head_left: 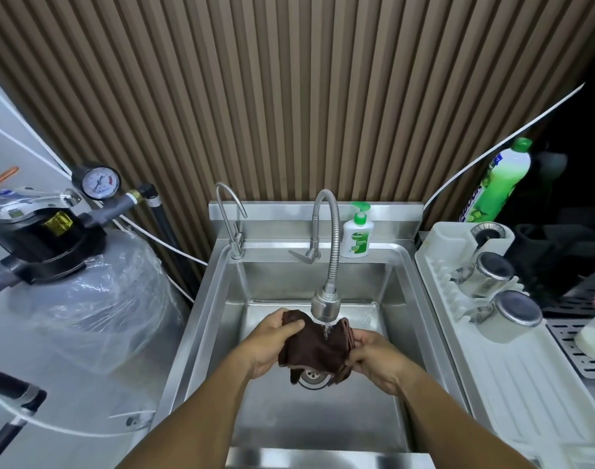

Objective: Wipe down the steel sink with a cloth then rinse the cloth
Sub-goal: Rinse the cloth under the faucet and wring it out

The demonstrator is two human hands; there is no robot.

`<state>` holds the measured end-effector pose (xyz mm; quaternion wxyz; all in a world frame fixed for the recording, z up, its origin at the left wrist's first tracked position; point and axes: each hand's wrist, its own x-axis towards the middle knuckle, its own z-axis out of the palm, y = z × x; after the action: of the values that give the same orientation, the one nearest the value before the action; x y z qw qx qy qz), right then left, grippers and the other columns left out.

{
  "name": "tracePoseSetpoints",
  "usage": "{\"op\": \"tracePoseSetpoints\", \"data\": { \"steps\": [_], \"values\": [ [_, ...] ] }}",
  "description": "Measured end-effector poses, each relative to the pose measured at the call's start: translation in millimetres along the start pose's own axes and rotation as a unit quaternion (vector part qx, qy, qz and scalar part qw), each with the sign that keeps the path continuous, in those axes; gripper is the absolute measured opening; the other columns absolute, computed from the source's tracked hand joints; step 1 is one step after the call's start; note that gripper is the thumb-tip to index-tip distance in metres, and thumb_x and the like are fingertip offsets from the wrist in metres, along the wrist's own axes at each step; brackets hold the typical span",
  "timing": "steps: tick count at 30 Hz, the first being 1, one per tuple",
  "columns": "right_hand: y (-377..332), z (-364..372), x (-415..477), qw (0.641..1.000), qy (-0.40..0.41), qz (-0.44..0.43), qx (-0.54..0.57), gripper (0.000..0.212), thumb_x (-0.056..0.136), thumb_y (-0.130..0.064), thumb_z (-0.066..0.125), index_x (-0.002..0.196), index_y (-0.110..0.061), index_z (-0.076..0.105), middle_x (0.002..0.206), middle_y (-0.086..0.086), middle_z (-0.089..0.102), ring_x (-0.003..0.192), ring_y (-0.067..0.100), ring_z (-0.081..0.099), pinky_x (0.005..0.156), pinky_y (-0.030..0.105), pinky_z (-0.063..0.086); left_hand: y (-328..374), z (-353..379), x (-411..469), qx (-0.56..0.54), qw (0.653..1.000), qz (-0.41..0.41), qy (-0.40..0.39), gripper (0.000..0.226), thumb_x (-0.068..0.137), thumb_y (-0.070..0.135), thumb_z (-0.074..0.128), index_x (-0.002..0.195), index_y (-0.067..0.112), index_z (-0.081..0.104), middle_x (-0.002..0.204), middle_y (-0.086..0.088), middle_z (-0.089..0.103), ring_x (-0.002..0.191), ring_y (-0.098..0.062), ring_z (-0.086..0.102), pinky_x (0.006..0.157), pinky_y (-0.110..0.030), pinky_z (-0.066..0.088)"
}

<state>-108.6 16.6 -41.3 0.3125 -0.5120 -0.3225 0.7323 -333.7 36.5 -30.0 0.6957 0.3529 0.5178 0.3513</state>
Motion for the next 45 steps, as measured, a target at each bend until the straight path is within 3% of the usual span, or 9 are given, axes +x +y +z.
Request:
{"op": "tracePoseSetpoints", "data": {
  "steps": [5,8,11,18,26,32,36,40,45],
  "values": [
    [5,-7,2,1.0,0.026,0.001,-0.001,0.054,0.071,0.026,0.03,0.103,0.01,0.07,0.089,0.023,0.069,0.074,0.033,0.068,0.062,0.037,0.056,-4,-3,1,-0.012,1.0,-0.018,-0.005,0.021,0.102,0.019,0.058,0.108,0.0,0.066,0.111,-0.025,0.071,0.101,-0.032,0.069,0.098,-0.046,0.054],
    [9,-3,4,0.999,0.032,-0.005,0.04,0.021,0.092,0.002,0.061,0.111,0.006,0.07,0.106,0.026,0.073,0.094,0.037,0.072,0.079,0.04,0.058,-4,-4,-1,0.005,1.0,0.003,-0.01,0.013,0.098,0.004,0.06,0.109,-0.002,0.065,0.105,-0.025,0.071,0.095,-0.03,0.069,0.087,-0.042,0.057],
    [12,0,9,0.996,0.085,-0.018,0.034,0.033,0.087,-0.015,0.075,0.113,0.004,0.07,0.104,0.026,0.074,0.094,0.039,0.072,0.074,0.04,0.058,-4,-4,-3,0.008,1.0,0.028,-0.006,0.019,0.09,-0.01,0.064,0.106,0.0,0.065,0.097,-0.02,0.071,0.086,-0.032,0.069,0.066,-0.039,0.059],
    [5,-2,13,0.995,0.075,-0.036,0.049,0.021,0.099,-0.002,0.055,0.115,0.005,0.067,0.109,0.025,0.073,0.099,0.033,0.07,0.09,0.04,0.055,-3,-2,-11,-0.053,0.998,0.002,0.018,0.015,0.093,0.01,0.069,0.099,-0.003,0.068,0.092,-0.022,0.072,0.076,-0.029,0.072,0.053,-0.032,0.056],
    [-1,-1,15,0.998,0.04,-0.033,0.043,0.025,0.1,0.004,0.048,0.115,0.001,0.067,0.115,0.026,0.071,0.105,0.033,0.068,0.102,0.044,0.05,-5,-6,-6,-0.028,0.998,-0.012,0.048,0.012,0.095,0.011,0.066,0.09,0.002,0.061,0.09,-0.025,0.07,0.08,-0.032,0.07,0.072,-0.044,0.062],
    [-4,-2,15,0.995,0.086,-0.052,0.002,0.022,0.099,-0.025,0.063,0.106,-0.005,0.071,0.101,0.018,0.075,0.086,0.024,0.07,0.077,0.036,0.053,-1,-4,-10,-0.024,0.999,0.035,0.028,0.009,0.087,-0.001,0.071,0.091,0.003,0.064,0.083,-0.015,0.071,0.074,-0.019,0.067,0.068,-0.029,0.055],
    [-5,2,22,0.99,0.12,-0.072,0.007,0.02,0.104,-0.025,0.054,0.109,-0.012,0.068,0.11,0.012,0.075,0.102,0.023,0.069,0.097,0.043,0.051,4,0,-10,-0.035,0.995,0.071,0.062,0.016,0.093,0.016,0.069,0.078,0.013,0.067,0.077,-0.011,0.067,0.073,-0.02,0.06,0.066,-0.031,0.049],
    [-8,10,26,0.986,0.149,-0.063,0.029,0.025,0.107,-0.028,0.045,0.111,-0.015,0.066,0.106,0.008,0.077,0.109,0.028,0.069,0.102,0.048,0.05,8,2,-9,0.147,0.978,0.101,0.106,0.024,0.101,0.034,0.058,0.085,0.017,0.055,0.065,0.003,0.061,0.059,-0.013,0.052,0.059,-0.029,0.04],
    [-8,19,26,0.988,0.144,-0.055,0.019,0.025,0.107,-0.033,0.044,0.109,-0.021,0.066,0.102,0.001,0.078,0.104,0.02,0.07,0.098,0.042,0.053,8,9,-10,0.104,0.984,0.114,0.093,0.013,0.098,0.018,0.064,0.098,0.009,0.056,0.075,-0.012,0.075,0.063,-0.02,0.068,0.061,-0.027,0.051]
  ]
}}
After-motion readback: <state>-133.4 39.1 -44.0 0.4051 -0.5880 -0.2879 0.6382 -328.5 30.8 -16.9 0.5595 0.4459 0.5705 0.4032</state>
